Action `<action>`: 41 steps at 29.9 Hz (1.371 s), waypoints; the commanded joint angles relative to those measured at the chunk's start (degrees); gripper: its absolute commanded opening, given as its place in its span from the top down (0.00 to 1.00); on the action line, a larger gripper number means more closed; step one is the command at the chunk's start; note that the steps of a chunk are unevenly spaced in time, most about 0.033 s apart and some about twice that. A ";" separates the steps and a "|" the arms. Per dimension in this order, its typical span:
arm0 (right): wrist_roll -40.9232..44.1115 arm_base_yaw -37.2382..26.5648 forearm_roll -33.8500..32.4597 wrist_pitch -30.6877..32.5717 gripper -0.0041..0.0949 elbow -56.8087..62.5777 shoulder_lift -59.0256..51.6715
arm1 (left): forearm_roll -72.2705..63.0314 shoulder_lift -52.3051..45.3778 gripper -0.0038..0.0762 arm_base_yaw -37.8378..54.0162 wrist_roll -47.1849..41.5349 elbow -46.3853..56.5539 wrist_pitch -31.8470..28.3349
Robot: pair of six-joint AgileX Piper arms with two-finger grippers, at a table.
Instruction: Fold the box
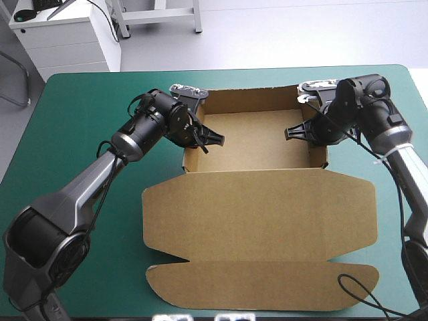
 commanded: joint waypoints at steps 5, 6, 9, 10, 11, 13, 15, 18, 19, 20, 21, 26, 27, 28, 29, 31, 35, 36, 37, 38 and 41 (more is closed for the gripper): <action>-3.61 0.37 4.73 -5.54 0.97 -1.85 3.08 | -0.17 -0.49 0.96 5.80 10.06 -1.33 3.72; -3.61 0.37 5.44 -5.81 0.97 -1.85 4.16 | 0.28 -0.20 0.96 5.80 11.25 -1.33 4.01; -3.07 0.72 6.16 -5.44 0.97 -1.85 8.15 | 0.07 0.90 0.96 5.59 13.47 -1.33 4.15; -2.63 0.99 5.84 -5.02 0.97 -1.85 9.27 | -0.27 1.48 0.96 5.59 13.47 -1.33 3.84; -2.94 1.09 5.83 -4.46 0.97 -1.85 10.27 | -0.19 2.17 0.96 5.59 13.47 -1.33 3.84; -3.18 1.42 5.61 -3.42 0.97 -1.85 11.79 | -0.19 3.46 0.96 5.59 13.47 -1.33 4.16; -3.65 1.42 5.61 -2.60 0.97 -1.85 12.86 | -0.29 4.88 0.95 5.70 13.47 -1.33 4.78; -3.87 1.42 5.20 -2.13 0.97 -1.85 13.46 | -0.68 6.04 0.89 5.70 13.56 -1.33 5.26; -3.87 1.42 4.75 -2.13 0.97 -1.85 13.46 | -0.97 6.04 0.85 5.70 13.56 -1.33 5.26; -4.78 1.42 4.57 -1.83 0.96 -1.85 13.46 | -0.93 6.14 0.81 5.70 13.56 -1.33 5.13; -6.19 1.42 4.57 -1.55 0.95 -1.85 13.46 | -0.93 6.14 0.77 5.70 13.56 -1.33 4.98; -8.19 1.42 4.47 -0.19 0.63 -1.85 13.46 | -0.93 6.14 0.41 5.70 13.56 -1.33 6.06; -7.83 1.42 4.59 -0.19 0.53 -1.85 13.46 | -1.02 6.04 0.36 5.70 13.56 -1.33 6.04; -7.69 1.42 4.59 -0.19 0.44 -1.85 13.46 | -1.02 6.03 0.32 5.70 13.56 -1.33 6.04; -7.57 1.42 4.74 -0.19 0.33 -1.85 13.46 | -1.20 5.89 0.30 5.70 13.56 -1.33 5.92; -7.21 1.42 5.30 -0.19 0.16 -1.85 13.46 | -1.20 5.50 0.28 5.70 13.56 -1.33 5.82; -5.57 1.42 6.08 -0.19 0.07 -1.85 12.97 | -3.24 4.01 0.28 5.70 14.88 -1.33 5.82; -5.57 1.42 6.32 -0.19 0.08 -1.95 12.61 | -3.79 3.60 0.28 5.70 15.33 -1.33 5.71; -5.57 1.42 6.47 -0.19 0.08 -2.11 12.22 | -4.36 3.05 0.28 5.70 15.33 -1.33 5.55; -5.57 1.42 6.47 -0.19 0.09 -2.19 11.78 | -4.36 2.47 0.28 5.70 15.33 -1.33 5.28; -5.57 1.42 6.09 -0.19 0.09 -2.43 9.94 | -4.36 0.58 0.28 5.70 15.64 -1.33 5.06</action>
